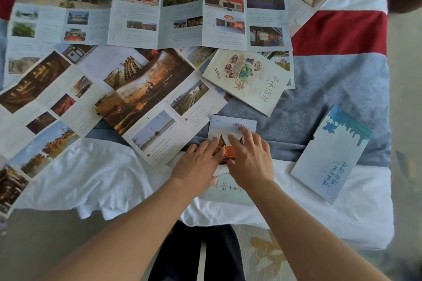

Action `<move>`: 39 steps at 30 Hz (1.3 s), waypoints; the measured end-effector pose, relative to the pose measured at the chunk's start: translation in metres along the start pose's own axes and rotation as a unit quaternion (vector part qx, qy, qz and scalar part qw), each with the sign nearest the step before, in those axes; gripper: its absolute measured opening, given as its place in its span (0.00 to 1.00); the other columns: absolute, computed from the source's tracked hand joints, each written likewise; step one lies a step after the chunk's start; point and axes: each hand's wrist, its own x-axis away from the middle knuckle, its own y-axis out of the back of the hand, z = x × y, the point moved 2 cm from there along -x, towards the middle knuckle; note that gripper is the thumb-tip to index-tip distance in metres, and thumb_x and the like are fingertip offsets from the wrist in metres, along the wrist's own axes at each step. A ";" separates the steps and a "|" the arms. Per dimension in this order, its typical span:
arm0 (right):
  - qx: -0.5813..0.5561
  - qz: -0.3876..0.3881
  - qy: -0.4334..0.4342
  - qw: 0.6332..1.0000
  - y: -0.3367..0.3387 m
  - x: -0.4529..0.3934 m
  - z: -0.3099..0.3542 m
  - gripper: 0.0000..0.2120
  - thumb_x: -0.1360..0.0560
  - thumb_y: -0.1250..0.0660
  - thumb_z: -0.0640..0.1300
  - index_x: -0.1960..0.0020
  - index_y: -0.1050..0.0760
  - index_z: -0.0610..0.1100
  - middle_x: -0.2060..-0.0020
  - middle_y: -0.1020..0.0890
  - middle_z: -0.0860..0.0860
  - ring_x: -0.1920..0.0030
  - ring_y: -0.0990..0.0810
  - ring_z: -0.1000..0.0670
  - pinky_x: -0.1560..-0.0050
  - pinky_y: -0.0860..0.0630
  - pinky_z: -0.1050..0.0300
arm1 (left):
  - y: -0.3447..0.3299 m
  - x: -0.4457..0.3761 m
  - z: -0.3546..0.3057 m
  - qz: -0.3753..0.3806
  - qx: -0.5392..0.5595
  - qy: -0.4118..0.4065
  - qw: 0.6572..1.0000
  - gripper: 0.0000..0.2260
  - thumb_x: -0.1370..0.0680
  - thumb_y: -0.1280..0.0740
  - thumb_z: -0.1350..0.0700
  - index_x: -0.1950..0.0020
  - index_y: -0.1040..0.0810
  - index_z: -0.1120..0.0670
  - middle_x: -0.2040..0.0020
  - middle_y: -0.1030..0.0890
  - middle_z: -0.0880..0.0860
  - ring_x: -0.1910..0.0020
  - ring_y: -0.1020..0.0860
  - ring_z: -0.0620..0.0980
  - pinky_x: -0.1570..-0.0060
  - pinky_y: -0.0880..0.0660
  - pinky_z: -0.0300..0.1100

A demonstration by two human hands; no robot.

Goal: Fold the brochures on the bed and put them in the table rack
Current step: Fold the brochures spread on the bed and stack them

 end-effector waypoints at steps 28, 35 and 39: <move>0.061 0.009 0.184 0.981 0.007 -0.056 0.101 0.31 0.30 0.26 0.54 0.32 0.30 0.44 0.32 0.29 0.43 0.32 0.30 0.41 0.33 0.32 0.44 | 0.045 0.050 0.094 -0.226 0.169 0.223 0.933 0.03 0.22 0.35 0.55 0.52 0.28 0.53 0.54 0.21 0.52 0.56 0.24 0.50 0.52 0.25 0.44; -0.011 -0.057 0.149 0.987 0.006 -0.049 0.106 0.18 0.26 0.35 0.49 0.37 0.27 0.45 0.38 0.23 0.47 0.39 0.25 0.43 0.39 0.31 0.47 | 0.046 0.059 0.113 -0.309 0.208 0.261 0.891 0.04 0.22 0.36 0.54 0.50 0.26 0.53 0.52 0.22 0.51 0.50 0.24 0.51 0.46 0.27 0.48; -0.068 -0.078 0.092 0.990 0.019 -0.056 0.105 0.12 0.29 0.34 0.44 0.46 0.24 0.44 0.51 0.19 0.47 0.52 0.22 0.41 0.49 0.27 0.46 | 0.063 0.057 0.130 -0.386 0.245 0.343 0.821 0.15 0.20 0.40 0.47 0.38 0.26 0.55 0.33 0.26 0.55 0.32 0.30 0.55 0.31 0.39 0.54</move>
